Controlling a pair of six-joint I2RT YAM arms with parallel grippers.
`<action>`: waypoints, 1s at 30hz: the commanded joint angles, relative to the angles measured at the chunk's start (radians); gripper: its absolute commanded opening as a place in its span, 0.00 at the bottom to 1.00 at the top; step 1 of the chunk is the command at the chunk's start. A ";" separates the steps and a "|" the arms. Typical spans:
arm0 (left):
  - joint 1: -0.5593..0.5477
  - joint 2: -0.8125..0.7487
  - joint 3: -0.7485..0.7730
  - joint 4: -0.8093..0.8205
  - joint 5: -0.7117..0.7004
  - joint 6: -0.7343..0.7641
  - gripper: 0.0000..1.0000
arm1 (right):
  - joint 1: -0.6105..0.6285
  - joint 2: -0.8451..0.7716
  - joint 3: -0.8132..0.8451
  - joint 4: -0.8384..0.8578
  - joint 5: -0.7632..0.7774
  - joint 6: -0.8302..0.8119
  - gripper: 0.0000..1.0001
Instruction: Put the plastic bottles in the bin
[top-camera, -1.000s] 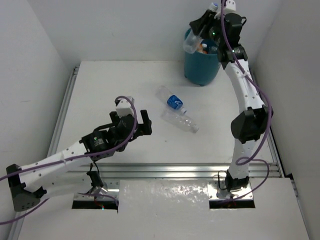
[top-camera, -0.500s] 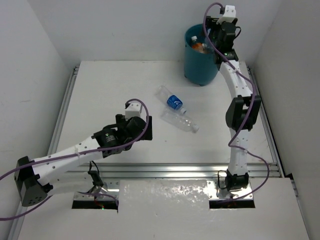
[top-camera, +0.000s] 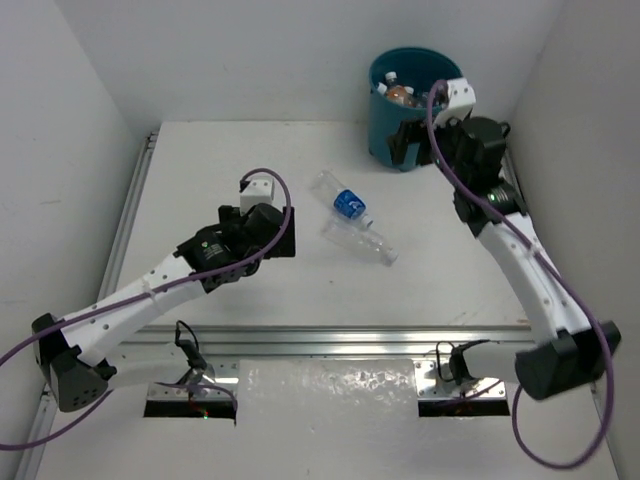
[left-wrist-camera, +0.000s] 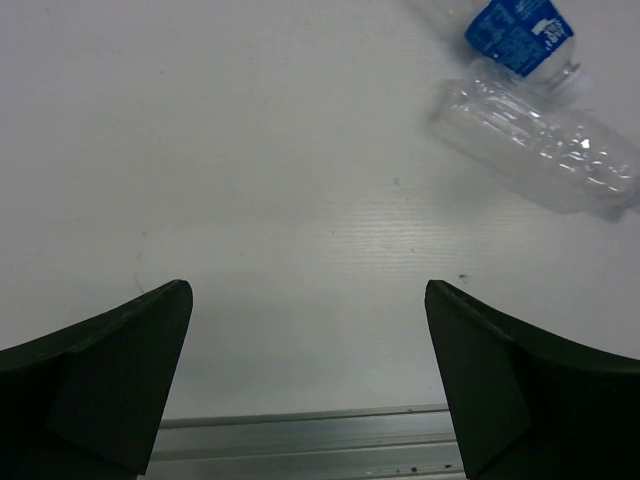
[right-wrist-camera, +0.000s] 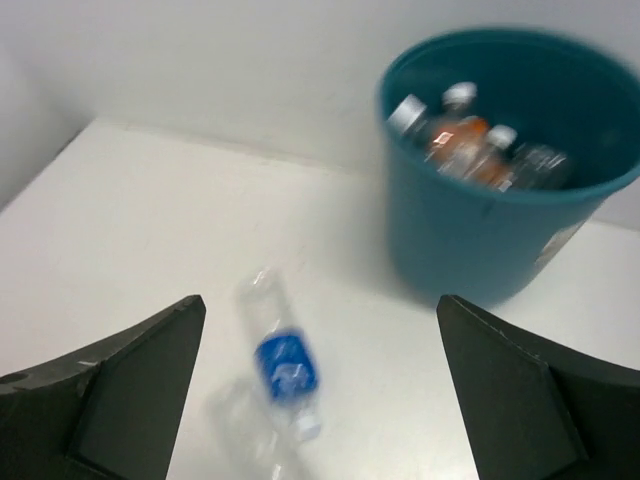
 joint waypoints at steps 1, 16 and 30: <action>0.037 -0.032 -0.038 -0.013 -0.058 0.065 1.00 | 0.047 -0.080 -0.151 -0.154 -0.125 -0.037 0.98; 0.178 -0.031 -0.189 0.139 0.065 0.130 1.00 | 0.178 0.266 -0.159 -0.377 -0.047 -0.156 0.86; 0.181 -0.025 -0.195 0.159 0.109 0.150 1.00 | 0.250 0.450 -0.185 -0.310 -0.061 -0.179 0.77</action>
